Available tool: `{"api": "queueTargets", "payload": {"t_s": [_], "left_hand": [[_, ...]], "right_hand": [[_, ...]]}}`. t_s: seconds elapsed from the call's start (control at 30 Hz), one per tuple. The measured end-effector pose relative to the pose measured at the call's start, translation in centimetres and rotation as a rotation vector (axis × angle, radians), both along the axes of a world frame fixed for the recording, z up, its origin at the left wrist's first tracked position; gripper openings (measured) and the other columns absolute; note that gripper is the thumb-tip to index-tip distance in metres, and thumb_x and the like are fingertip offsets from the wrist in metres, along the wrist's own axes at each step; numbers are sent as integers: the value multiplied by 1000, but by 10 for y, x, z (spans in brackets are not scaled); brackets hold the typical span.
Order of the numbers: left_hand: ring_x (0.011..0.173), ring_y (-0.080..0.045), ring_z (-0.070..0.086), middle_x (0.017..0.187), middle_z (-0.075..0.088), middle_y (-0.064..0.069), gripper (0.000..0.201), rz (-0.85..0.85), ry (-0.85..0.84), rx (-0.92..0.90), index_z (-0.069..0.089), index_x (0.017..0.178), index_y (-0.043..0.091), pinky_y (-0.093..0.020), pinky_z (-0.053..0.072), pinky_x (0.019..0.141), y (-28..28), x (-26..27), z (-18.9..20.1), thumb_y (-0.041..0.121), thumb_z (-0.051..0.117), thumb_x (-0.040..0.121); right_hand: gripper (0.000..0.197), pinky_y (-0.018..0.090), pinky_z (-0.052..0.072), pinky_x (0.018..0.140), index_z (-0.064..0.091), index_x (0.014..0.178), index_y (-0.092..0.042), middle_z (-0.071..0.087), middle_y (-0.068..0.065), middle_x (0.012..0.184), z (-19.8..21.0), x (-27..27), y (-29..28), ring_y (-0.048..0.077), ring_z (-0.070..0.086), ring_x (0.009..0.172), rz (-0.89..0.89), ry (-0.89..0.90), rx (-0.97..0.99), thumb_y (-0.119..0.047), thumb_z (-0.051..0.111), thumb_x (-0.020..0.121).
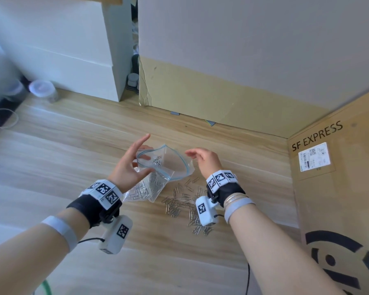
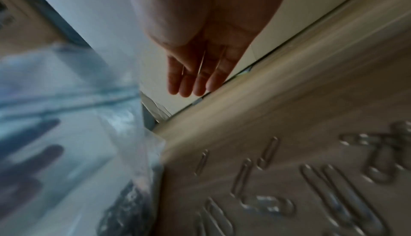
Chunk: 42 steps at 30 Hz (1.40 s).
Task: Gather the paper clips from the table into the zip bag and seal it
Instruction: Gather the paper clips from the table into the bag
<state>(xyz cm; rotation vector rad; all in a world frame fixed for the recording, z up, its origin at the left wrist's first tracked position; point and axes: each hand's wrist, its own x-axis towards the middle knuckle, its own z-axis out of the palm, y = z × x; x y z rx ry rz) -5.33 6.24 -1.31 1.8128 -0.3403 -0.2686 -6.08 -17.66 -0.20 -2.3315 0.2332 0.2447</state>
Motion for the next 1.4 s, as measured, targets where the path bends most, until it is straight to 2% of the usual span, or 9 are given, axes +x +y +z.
{"api": "queueTargets", "payload": {"t_s": [0.23, 0.33, 0.5, 0.63, 0.77, 1.07, 1.17, 1.3, 1.4], "left_hand": [[96, -12, 59, 116, 54, 10, 88, 7, 9, 8, 25, 129, 57, -43, 51, 88, -1, -1, 4, 9, 72, 72], [97, -12, 59, 117, 53, 9, 90, 1, 8, 14, 25, 127, 60, -43, 50, 89, -3, 0, 5, 5, 71, 73], [95, -10, 59, 116, 53, 12, 90, -20, 13, 4, 24, 128, 58, -40, 51, 89, -6, 0, 4, 3, 69, 74], [95, -9, 59, 114, 53, 15, 91, -30, 10, 17, 24, 128, 59, -41, 50, 89, -8, -1, 2, 2, 69, 74], [93, -6, 59, 111, 53, 18, 92, -43, 4, 22, 24, 127, 61, -36, 51, 88, -7, -3, 2, 2, 70, 74], [93, -4, 59, 112, 52, 18, 91, -37, -15, 12, 23, 126, 62, -22, 50, 82, -7, -4, -1, 4, 70, 73], [93, -1, 59, 111, 53, 18, 93, -42, -19, 21, 23, 123, 66, -15, 48, 78, -9, -5, -1, 3, 70, 74], [92, 0, 59, 111, 52, 18, 93, -47, -21, 22, 24, 124, 64, -14, 48, 77, -9, -6, 0, 2, 70, 73], [92, -1, 59, 111, 52, 18, 91, -50, -20, 24, 23, 126, 60, -18, 48, 78, -7, -8, -1, 2, 70, 73]], "right_hand": [[31, 31, 40, 92, 57, 117, -6, 58, 16, 124, -30, -13, 16, 30, 55, 109, 332, 330, -233, -4, 37, 93], [32, 14, 32, 94, 63, 112, -9, 59, 9, 124, -27, -31, 3, 23, 53, 112, 429, 256, -203, 1, 42, 91], [28, 38, 42, 95, 67, 104, -12, 62, 7, 110, -29, -55, -16, 23, 53, 105, 494, 288, -286, -4, 43, 91], [25, 42, 41, 98, 63, 109, -24, 57, 1, 122, -27, -64, 7, 22, 45, 115, 643, 84, -321, -25, 59, 85], [48, 43, 26, 105, 58, 114, -31, 45, -2, 136, -40, -68, 38, 25, 34, 127, 835, 68, -414, -44, 71, 70], [22, 46, 36, 102, 63, 104, -21, 52, -2, 129, -37, -79, -2, 23, 36, 126, 732, 162, -411, -29, 62, 83], [35, 47, 30, 107, 58, 113, -31, 46, -8, 136, -27, -87, -17, 19, 29, 130, 640, 222, -435, -42, 62, 80], [97, 51, 13, 111, 13, 133, -57, 7, -10, 153, -24, -102, -33, 22, 7, 137, 557, 359, -516, -54, 75, 58], [114, 56, 7, 109, -1, 129, -63, -12, -12, 154, -32, -112, -38, 28, -3, 138, 623, 445, -604, -51, 81, 51]]}}
